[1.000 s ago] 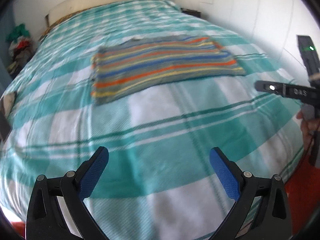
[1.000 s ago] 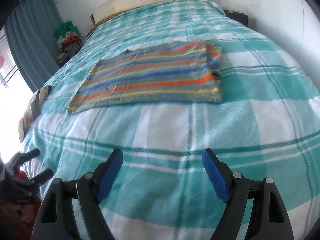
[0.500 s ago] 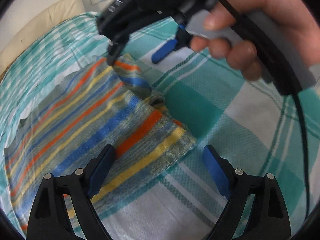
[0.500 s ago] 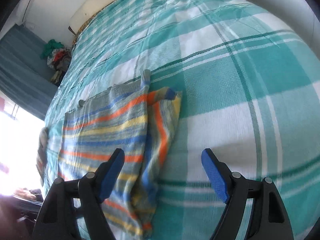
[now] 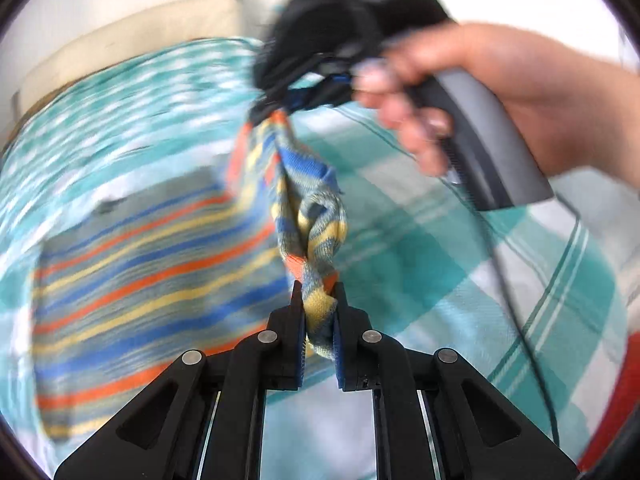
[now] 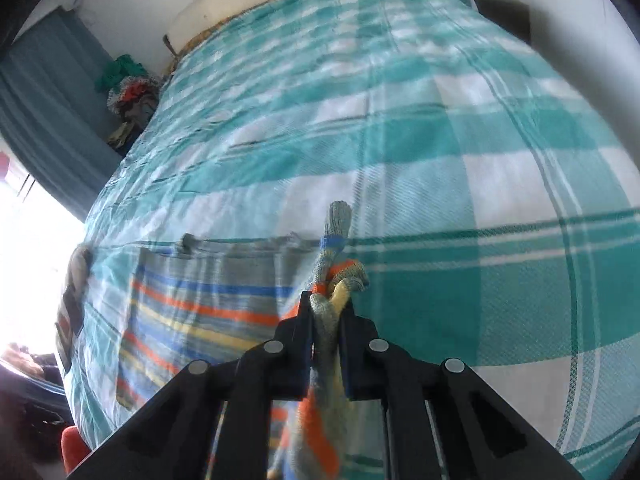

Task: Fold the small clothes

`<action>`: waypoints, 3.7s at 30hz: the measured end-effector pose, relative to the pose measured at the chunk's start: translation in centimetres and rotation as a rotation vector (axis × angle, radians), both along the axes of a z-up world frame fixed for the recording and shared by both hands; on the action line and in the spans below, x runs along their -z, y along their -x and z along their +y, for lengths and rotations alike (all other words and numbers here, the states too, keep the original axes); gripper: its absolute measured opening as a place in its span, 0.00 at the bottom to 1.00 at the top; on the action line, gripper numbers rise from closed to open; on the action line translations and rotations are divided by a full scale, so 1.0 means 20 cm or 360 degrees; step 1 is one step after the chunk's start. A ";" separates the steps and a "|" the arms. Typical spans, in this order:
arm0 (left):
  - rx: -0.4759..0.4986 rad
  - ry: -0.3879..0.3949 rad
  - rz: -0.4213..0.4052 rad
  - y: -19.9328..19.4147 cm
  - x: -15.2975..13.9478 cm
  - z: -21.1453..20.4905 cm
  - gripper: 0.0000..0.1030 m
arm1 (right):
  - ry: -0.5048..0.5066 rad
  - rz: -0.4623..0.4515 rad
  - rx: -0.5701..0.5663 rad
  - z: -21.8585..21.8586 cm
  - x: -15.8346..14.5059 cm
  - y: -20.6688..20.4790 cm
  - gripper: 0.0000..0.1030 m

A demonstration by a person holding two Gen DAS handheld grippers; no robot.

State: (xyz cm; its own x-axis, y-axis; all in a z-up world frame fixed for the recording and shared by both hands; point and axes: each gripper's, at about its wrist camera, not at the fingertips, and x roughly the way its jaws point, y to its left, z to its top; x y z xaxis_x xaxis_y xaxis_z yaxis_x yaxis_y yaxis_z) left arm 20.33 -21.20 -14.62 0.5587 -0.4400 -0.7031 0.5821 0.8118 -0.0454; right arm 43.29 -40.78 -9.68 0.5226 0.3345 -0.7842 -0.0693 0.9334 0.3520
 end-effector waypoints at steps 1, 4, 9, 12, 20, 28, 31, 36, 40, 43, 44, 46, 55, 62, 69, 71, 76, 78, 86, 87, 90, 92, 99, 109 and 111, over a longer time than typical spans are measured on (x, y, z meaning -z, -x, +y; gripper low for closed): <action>-0.0058 0.0042 0.0009 0.00 -0.03 0.09 0.09 | -0.0019 -0.0017 -0.0040 0.08 -0.04 -0.01 0.11; -0.0285 0.0140 0.0043 -0.02 -0.09 0.43 0.09 | -0.0059 -0.0051 -0.0163 0.38 -0.11 -0.05 0.11; -0.0607 0.0239 0.0193 -0.14 -0.02 0.86 0.09 | -0.0043 -0.0037 -0.0328 0.91 -0.02 -0.14 0.11; -0.0719 0.0250 0.0274 -0.18 0.07 1.02 0.09 | 0.0024 -0.0017 -0.0404 1.18 0.09 -0.20 0.11; -0.0869 0.0320 0.0430 -0.12 0.18 1.26 0.51 | -0.0230 -0.0021 -0.0397 1.27 0.21 -0.12 0.32; -0.0748 0.0223 0.0310 -0.11 0.14 1.15 0.34 | 0.0060 -0.0182 -0.0510 0.92 0.12 0.49 0.32; -0.0857 0.0173 0.0502 -0.24 0.30 1.21 0.06 | 0.0177 0.0041 -0.0474 0.87 0.38 0.65 0.29; -0.0943 0.0041 0.0435 -0.15 0.20 1.28 0.12 | 0.0186 0.0042 -0.0275 0.76 0.47 0.89 0.32; -0.0917 0.0126 0.0414 -0.01 0.13 1.37 0.54 | 0.0156 -0.0053 -0.0199 0.69 0.41 1.05 0.37; -0.0824 0.0203 0.0403 -0.03 0.11 1.36 0.65 | 0.0112 -0.0061 -0.0173 0.64 0.40 1.10 0.48; -0.0788 0.0224 0.0411 -0.05 0.09 1.35 0.65 | 0.0099 -0.0060 -0.0162 0.62 0.40 1.09 0.49; -0.0732 0.0244 0.0405 -0.11 0.04 1.31 0.65 | 0.0088 -0.0054 -0.0133 0.60 0.39 1.06 0.49; -0.0599 0.0078 0.0316 -0.55 0.02 1.08 0.39 | 0.0128 -0.0274 -0.0283 0.76 0.13 0.73 0.39; -0.0651 -0.0099 0.0443 -0.73 0.25 1.11 0.11 | 0.0155 0.0079 -0.0374 0.91 0.49 0.34 0.37; -0.0661 0.0208 0.0377 -0.85 0.09 1.20 0.64 | 0.0129 -0.0197 -0.0319 0.81 0.21 0.16 0.37; -0.0666 0.0104 0.0407 -0.93 0.16 1.15 0.65 | 0.0128 -0.0165 -0.0269 0.80 0.23 0.04 0.37; -0.0734 0.0055 0.0528 -0.99 0.26 1.18 0.68 | 0.0123 0.0114 -0.0216 0.80 0.47 -0.13 0.42; -0.0715 0.0152 0.0490 -0.92 0.19 1.25 0.73 | 0.0060 0.0017 -0.0214 0.78 0.38 -0.05 0.52; -0.0718 0.0325 0.0619 -0.77 0.34 1.28 0.90 | -0.0257 0.0089 -0.0058 0.64 0.56 0.21 0.68; -0.0707 0.0297 0.0582 -0.76 0.34 1.24 0.72 | -0.0246 0.0052 -0.0037 0.66 0.57 0.22 0.64; -0.0670 0.0181 0.0586 -0.77 0.32 1.10 0.20 | -0.0111 0.0016 -0.0079 0.81 0.52 0.22 0.24; -0.0678 0.0121 0.0531 -0.76 0.25 1.07 0.18 | 0.0058 -0.0063 -0.0107 0.90 0.43 0.24 0.22; -0.0585 0.0151 0.0154 -0.56 -0.26 1.14 0.17 | 0.0118 -0.0479 -0.0209 1.07 -0.07 0.43 0.22; -0.0785 -0.0240 0.0336 -0.30 0.06 1.26 0.78 | 0.0315 -0.0167 -0.0064 0.93 0.17 0.67 0.75; -0.0824 -0.0284 0.0282 -0.17 0.03 1.25 0.88 | 0.0394 -0.0145 -0.0046 0.91 0.17 0.80 0.87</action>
